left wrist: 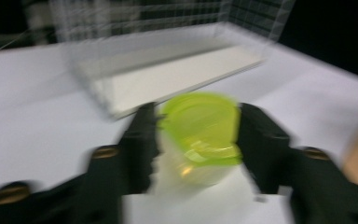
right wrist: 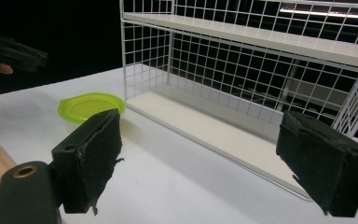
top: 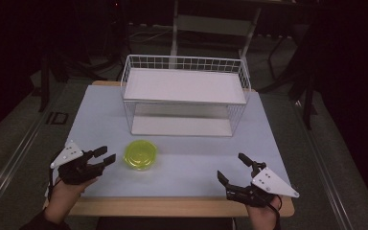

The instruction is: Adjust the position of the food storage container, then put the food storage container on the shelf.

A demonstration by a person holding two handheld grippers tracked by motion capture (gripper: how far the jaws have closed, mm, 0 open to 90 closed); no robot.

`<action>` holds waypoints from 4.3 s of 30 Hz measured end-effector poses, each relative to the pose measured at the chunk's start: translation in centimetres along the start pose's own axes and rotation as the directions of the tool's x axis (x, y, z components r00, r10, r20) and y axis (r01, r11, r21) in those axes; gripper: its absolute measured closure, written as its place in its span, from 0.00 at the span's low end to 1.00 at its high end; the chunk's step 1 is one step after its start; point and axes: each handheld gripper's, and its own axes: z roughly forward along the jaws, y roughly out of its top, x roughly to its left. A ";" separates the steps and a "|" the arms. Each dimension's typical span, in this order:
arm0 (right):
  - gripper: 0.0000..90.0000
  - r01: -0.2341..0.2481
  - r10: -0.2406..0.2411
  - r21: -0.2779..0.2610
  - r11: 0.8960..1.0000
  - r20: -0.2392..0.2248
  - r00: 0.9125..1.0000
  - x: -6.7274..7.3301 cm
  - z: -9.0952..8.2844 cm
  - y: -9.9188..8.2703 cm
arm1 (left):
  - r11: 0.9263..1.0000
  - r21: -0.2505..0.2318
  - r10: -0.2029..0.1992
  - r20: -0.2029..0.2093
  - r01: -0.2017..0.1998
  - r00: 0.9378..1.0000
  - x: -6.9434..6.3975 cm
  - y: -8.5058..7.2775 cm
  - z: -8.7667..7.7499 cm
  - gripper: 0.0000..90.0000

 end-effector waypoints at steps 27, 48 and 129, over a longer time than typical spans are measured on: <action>0.15 0.007 -0.007 0.016 1.000 -0.025 1.000 0.2 0.2 -0.2 | 0.938 0.326 -0.141 0.053 0.116 0.989 0.9 -2.2 8.5 1.00; 0.16 0.014 -0.014 0.033 0.999 -0.022 1.000 0.3 0.3 -0.3 | 0.936 0.352 -0.094 0.154 0.035 0.983 -3.3 -1.4 12.4 1.00; 0.21 -0.011 0.031 0.200 0.980 -0.100 0.994 -0.5 6.6 2.7 | 0.998 0.061 -0.009 0.294 -0.009 0.956 -6.9 6.1 7.7 0.32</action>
